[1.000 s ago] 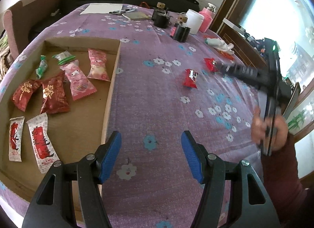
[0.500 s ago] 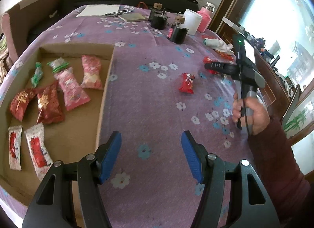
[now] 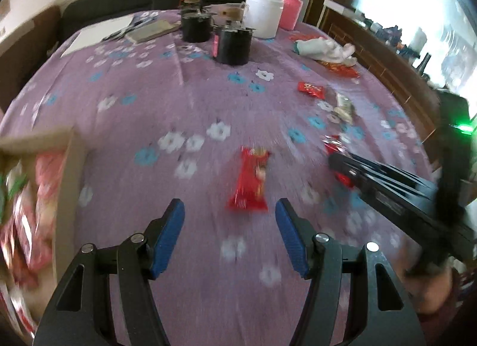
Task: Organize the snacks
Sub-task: 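Grasp a red doll-print packet with the right gripper while the left grasps another, then carry both red packets into the box and open both grippers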
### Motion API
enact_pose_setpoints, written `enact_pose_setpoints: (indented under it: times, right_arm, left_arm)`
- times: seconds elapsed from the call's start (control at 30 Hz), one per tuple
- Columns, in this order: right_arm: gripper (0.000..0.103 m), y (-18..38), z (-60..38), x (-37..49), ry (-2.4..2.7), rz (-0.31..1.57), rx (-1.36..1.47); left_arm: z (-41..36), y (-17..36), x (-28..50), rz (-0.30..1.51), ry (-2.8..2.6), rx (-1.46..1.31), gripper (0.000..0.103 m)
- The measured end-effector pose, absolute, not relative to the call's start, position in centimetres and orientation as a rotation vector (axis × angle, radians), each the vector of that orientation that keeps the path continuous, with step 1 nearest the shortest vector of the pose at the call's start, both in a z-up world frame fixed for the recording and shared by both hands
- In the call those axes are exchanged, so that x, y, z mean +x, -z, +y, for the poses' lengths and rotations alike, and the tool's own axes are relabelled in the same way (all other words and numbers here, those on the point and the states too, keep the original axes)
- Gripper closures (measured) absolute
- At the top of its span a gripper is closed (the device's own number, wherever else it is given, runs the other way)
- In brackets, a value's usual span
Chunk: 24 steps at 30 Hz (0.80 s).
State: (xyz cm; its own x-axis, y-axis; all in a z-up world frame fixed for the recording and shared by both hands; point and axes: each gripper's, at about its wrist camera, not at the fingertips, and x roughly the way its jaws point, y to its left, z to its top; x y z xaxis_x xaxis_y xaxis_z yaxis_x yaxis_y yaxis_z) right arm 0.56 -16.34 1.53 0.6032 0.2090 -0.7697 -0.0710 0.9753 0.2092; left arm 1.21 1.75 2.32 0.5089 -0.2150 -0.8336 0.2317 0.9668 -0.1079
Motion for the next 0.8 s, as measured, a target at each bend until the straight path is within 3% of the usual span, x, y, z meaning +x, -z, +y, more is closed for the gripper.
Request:
enact_pose_setpoints:
  times: [0.17, 0.2, 0.23, 0.3, 0.57, 0.8]
  right_arm:
    - [0.083, -1.6, -17.2, 1.1, -0.183, 0.905, 0.224]
    - [0.083, -1.6, -17.2, 1.1, -0.183, 0.901, 0.225]
    - [0.083, -1.7, -17.2, 1.1, -0.18, 0.898, 0.223]
    - [0.083, -1.8, -17.2, 0.9, -0.185, 0.889, 0.225]
    - [0.083, -2.7, -16.4, 0.2, -0.211, 0.83, 0.199]
    - [0.083, -2.7, -15.7, -0.1, -0.21, 0.812, 0.169]
  left_arm:
    - [-0.5, -0.7, 3.2, 0.98, 0.25, 0.133, 0.041]
    - [-0.8, -0.4, 3.3, 0.978, 0.25, 0.151, 0.048]
    - [-0.9, -0.5, 3.2, 0.951, 0.265, 0.15, 0.069]
    - [-1.2, -0.7, 2.9, 0.944, 0.276, 0.165, 0.087]
    - [1.9, -3.4, 0.4, 0.945, 0.29, 0.014, 0.087]
    - [10.4, -7.0, -5.5, 0.888, 0.221, -0.17, 0.087]
